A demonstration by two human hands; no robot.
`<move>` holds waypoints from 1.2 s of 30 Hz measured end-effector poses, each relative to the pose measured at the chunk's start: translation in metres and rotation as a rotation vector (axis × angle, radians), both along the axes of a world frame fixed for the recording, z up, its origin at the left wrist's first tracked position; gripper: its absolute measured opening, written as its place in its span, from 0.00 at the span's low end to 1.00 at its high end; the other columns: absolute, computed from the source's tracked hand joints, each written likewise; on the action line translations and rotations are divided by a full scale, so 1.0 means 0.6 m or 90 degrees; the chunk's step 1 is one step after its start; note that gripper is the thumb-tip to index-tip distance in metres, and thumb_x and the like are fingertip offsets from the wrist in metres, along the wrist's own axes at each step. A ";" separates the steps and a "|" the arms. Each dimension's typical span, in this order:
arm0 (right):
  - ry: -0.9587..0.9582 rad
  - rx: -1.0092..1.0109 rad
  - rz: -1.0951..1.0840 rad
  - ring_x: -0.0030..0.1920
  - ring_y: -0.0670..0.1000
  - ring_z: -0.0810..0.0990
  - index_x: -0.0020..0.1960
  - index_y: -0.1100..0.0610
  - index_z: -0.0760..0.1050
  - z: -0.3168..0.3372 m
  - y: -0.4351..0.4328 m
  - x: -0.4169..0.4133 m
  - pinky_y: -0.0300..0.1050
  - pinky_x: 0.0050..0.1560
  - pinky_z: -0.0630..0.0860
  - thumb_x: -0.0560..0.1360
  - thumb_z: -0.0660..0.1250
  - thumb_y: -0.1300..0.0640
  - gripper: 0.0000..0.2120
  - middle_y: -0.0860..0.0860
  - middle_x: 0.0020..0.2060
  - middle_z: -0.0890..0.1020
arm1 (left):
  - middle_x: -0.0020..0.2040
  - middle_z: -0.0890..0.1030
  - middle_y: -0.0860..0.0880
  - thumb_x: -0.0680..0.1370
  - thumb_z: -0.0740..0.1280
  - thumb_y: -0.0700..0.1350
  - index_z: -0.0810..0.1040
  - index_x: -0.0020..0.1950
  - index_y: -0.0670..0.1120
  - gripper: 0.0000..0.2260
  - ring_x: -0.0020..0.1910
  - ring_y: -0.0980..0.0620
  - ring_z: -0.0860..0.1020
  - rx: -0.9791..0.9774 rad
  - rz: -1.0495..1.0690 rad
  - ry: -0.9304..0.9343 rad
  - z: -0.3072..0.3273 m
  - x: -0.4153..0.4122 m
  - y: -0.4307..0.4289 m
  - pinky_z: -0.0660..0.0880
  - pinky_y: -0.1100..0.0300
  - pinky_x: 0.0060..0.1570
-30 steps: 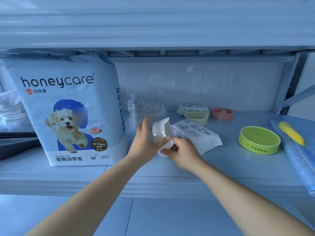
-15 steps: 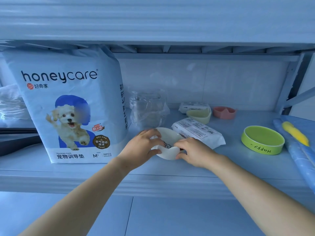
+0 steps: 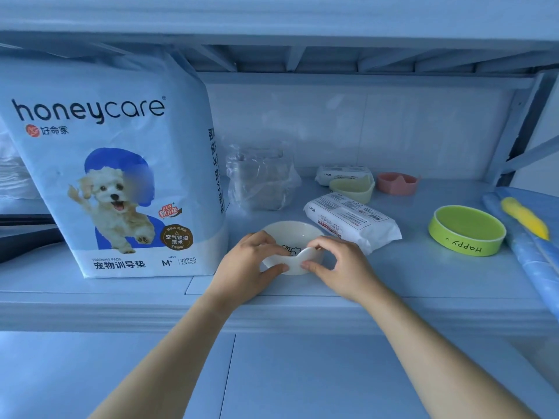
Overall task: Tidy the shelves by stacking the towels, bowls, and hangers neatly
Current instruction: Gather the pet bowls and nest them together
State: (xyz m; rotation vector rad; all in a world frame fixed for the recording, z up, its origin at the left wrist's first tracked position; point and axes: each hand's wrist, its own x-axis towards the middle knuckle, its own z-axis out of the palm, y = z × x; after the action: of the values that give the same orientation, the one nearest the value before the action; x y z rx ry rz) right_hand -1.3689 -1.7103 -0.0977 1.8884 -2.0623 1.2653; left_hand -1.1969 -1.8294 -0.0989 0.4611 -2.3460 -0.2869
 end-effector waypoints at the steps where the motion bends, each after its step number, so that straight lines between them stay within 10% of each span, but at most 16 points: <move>1: 0.022 -0.007 0.005 0.45 0.44 0.75 0.46 0.52 0.76 0.000 0.000 0.001 0.39 0.48 0.71 0.70 0.73 0.53 0.08 0.43 0.42 0.78 | 0.46 0.74 0.58 0.71 0.73 0.51 0.82 0.49 0.55 0.08 0.47 0.55 0.73 0.000 0.000 0.009 0.000 0.001 0.001 0.75 0.56 0.42; 23: 0.040 -0.151 -0.093 0.53 0.47 0.78 0.52 0.55 0.79 0.009 0.026 -0.032 0.36 0.55 0.71 0.71 0.69 0.56 0.10 0.47 0.50 0.80 | 0.46 0.75 0.57 0.75 0.68 0.51 0.81 0.47 0.55 0.04 0.46 0.55 0.74 -0.012 -0.020 0.074 0.032 -0.009 0.016 0.73 0.60 0.41; 29: 0.099 -0.009 -0.182 0.60 0.52 0.75 0.57 0.55 0.77 0.031 0.063 -0.137 0.48 0.60 0.72 0.68 0.73 0.57 0.17 0.49 0.57 0.77 | 0.49 0.75 0.59 0.74 0.68 0.49 0.80 0.52 0.56 0.07 0.50 0.56 0.75 0.024 -0.052 0.024 0.081 -0.089 0.031 0.75 0.57 0.46; 36: 0.070 0.085 -0.173 0.66 0.45 0.67 0.63 0.51 0.73 0.037 0.065 -0.190 0.34 0.63 0.60 0.60 0.77 0.43 0.34 0.45 0.65 0.67 | 0.58 0.74 0.55 0.72 0.68 0.50 0.76 0.57 0.57 0.14 0.60 0.54 0.71 -0.022 -0.054 -0.154 0.092 -0.193 0.031 0.75 0.54 0.52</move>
State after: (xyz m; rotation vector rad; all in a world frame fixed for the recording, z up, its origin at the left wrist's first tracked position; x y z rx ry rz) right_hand -1.4831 -1.6714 -0.0753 1.6114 -2.2965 0.9645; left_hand -1.3125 -1.8110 -0.0436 0.3988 -2.6062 -0.2407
